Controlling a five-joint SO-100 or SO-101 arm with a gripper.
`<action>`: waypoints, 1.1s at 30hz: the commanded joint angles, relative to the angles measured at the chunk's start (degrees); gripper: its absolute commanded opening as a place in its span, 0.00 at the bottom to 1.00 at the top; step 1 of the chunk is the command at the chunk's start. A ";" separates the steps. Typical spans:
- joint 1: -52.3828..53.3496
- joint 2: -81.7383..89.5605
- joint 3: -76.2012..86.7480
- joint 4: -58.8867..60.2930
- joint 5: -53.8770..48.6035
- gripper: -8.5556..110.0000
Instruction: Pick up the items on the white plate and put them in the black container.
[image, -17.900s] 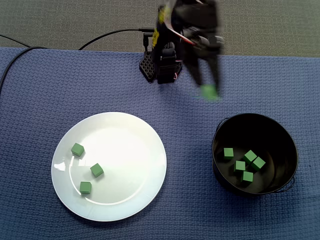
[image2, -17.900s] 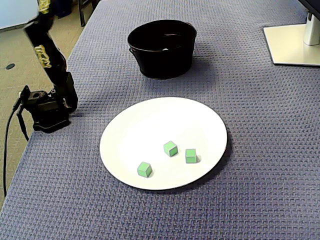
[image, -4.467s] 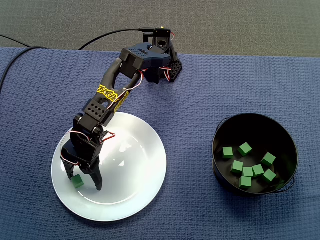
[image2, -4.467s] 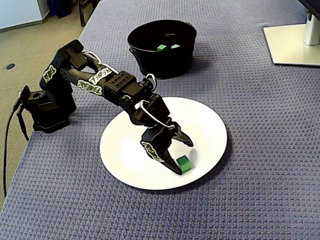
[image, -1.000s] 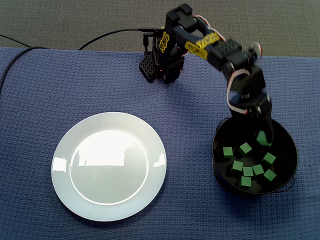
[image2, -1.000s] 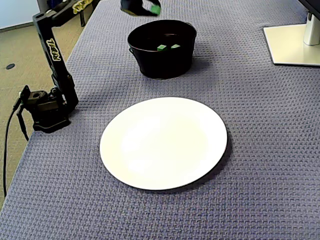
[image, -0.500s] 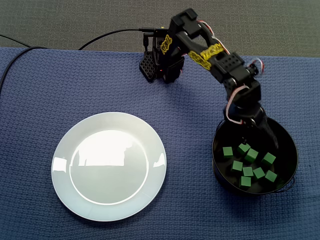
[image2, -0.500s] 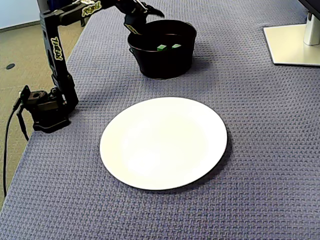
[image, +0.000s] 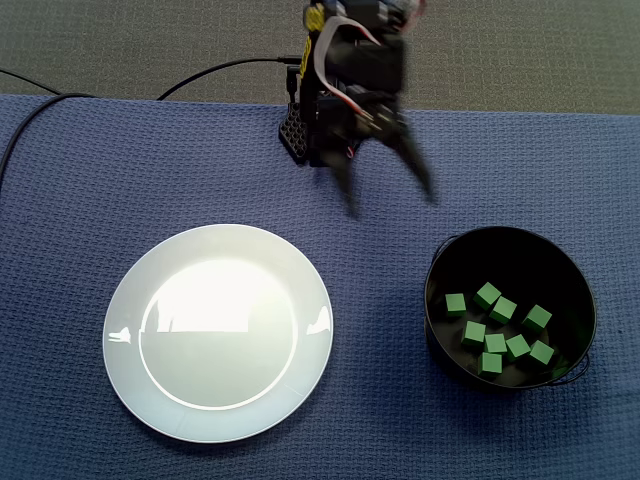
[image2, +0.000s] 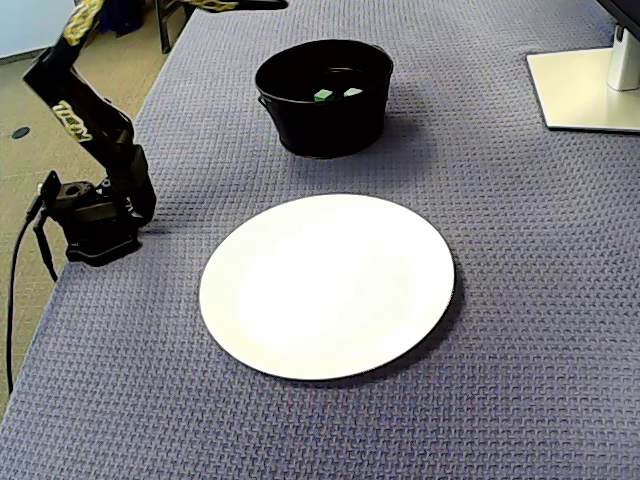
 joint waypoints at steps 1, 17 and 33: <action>9.32 12.92 16.88 -12.22 -13.27 0.33; 3.69 41.13 81.83 -21.36 -29.97 0.29; -7.65 52.65 95.71 -5.89 -38.58 0.19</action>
